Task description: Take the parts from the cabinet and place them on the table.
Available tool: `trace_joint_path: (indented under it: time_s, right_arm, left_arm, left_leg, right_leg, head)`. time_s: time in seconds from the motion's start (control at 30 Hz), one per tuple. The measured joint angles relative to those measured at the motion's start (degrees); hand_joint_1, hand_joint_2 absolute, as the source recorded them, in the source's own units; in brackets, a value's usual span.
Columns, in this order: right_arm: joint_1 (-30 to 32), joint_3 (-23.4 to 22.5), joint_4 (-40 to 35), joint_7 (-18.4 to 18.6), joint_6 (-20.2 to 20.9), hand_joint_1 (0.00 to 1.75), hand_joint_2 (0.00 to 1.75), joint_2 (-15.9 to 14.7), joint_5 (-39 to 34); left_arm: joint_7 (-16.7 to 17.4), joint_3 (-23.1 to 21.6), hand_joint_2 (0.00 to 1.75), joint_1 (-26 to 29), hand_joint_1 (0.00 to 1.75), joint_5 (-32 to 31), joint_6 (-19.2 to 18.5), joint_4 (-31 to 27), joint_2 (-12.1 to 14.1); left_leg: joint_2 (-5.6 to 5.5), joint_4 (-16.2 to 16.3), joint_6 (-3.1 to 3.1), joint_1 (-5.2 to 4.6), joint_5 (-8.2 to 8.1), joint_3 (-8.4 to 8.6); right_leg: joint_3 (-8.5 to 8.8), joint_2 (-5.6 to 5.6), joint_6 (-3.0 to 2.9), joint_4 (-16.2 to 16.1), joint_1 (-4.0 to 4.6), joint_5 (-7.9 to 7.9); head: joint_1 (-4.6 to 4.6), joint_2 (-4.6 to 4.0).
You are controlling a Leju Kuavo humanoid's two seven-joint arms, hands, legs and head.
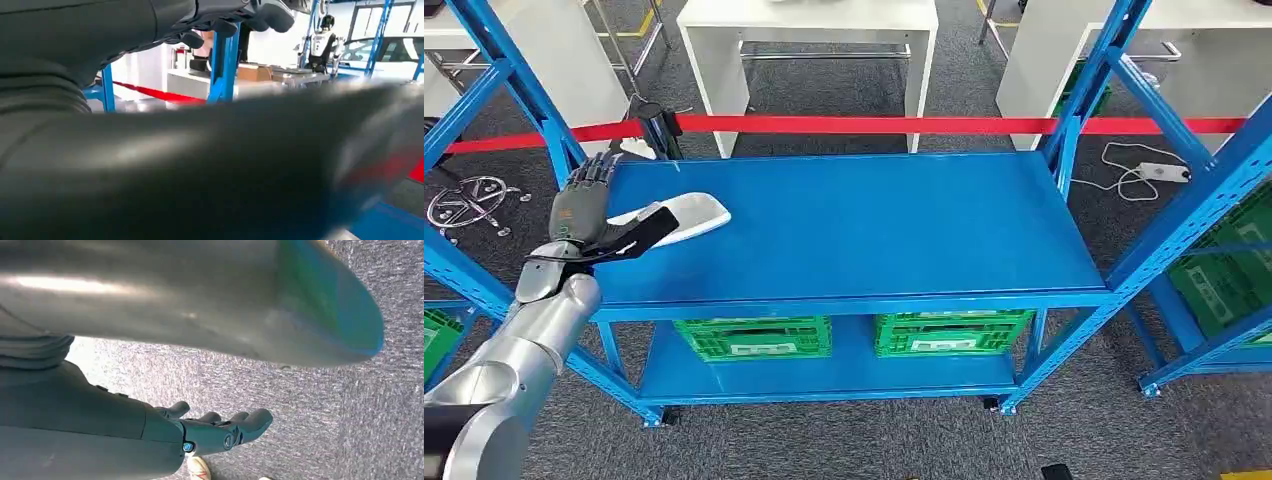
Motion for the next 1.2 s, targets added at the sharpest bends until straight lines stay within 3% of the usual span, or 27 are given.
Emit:
trace_joint_path:
  time_s: [0.1, 0.2, 0.23, 0.5, 0.9, 1.03, 1.2]
  right_arm:
    - [-0.02, -0.17, 0.00, -0.02, 0.00, 0.00, 0.00, 0.00, 0.02]
    - [-0.02, -0.46, 0.00, -0.04, 0.09, 0.00, 0.00, 0.00, 0.28]
    - [-0.03, -0.54, 0.00, -0.04, 0.09, 0.00, 0.00, 0.00, 0.35]
    - [-0.09, -1.29, 0.00, 0.42, 0.15, 0.00, 0.00, 0.00, 0.35]
    - [-0.12, -1.33, 0.00, 0.63, 0.15, 0.00, 0.00, 0.00, 0.37]
    - [-0.12, -1.35, 0.00, 0.39, 0.15, 0.00, 0.00, 0.00, 0.35]
    - [-0.10, -1.64, 0.00, 0.02, 0.07, 0.00, 0.00, 0.04, 0.48]
  left_arm:
    - [1.03, -0.22, 0.00, -0.08, 0.00, -3.33, -2.40, 0.02, -0.04]
    - [1.16, -1.66, 0.00, -0.05, 0.00, -6.59, -2.28, 0.11, -0.18]
    - [1.03, -2.14, 1.75, -0.01, 0.00, -7.32, -2.28, 0.20, -0.28]
    - [0.28, -6.16, 1.75, 0.53, 0.00, -10.60, -9.58, 1.40, -1.40]
    - [1.27, -8.59, 1.75, 1.50, 0.00, -11.56, -10.31, 1.64, -2.05]
    - [2.51, -8.72, 1.75, 2.74, 0.00, -11.52, -8.74, 1.62, -2.43]
    - [8.11, -8.72, 1.75, 4.60, 0.00, -11.96, -2.10, 1.62, -3.19]
  left_leg:
    - [0.01, -0.01, -0.01, 0.02, 0.00, -0.03]
    - [0.01, -0.01, -0.02, 0.06, 0.01, -0.04]
    - [0.01, -0.01, -0.03, 0.06, 0.01, -0.04]
    - [0.01, -0.01, -0.05, 0.06, 0.03, -0.06]
    - [0.01, -0.01, -0.05, 0.06, 0.03, -0.10]
    - [0.01, -0.01, -0.05, 0.06, 0.03, -0.10]
    - [0.00, -0.01, -0.05, 0.06, 0.03, -0.12]
  right_leg:
    - [-0.06, 0.01, 0.00, 0.01, 0.03, 0.00]
    - [-0.08, 0.01, 0.00, 0.03, 0.05, 0.00]
    - [-0.07, 0.00, 0.00, 0.04, 0.05, 0.00]
    - [-0.08, 0.01, 0.00, 0.06, 0.05, 0.00]
    - [-0.13, 0.00, 0.00, 0.06, 0.05, -0.01]
    - [-0.13, 0.00, 0.00, 0.06, 0.05, -0.01]
    - [-0.15, 0.00, 0.00, 0.06, 0.05, -0.01]
  head:
    - [0.00, 0.00]
    - [0.00, 0.00]
    - [0.00, 0.00]
    - [0.00, 0.00]
    - [0.00, 0.00]
    - [0.00, 0.00]
    - [0.00, 0.00]
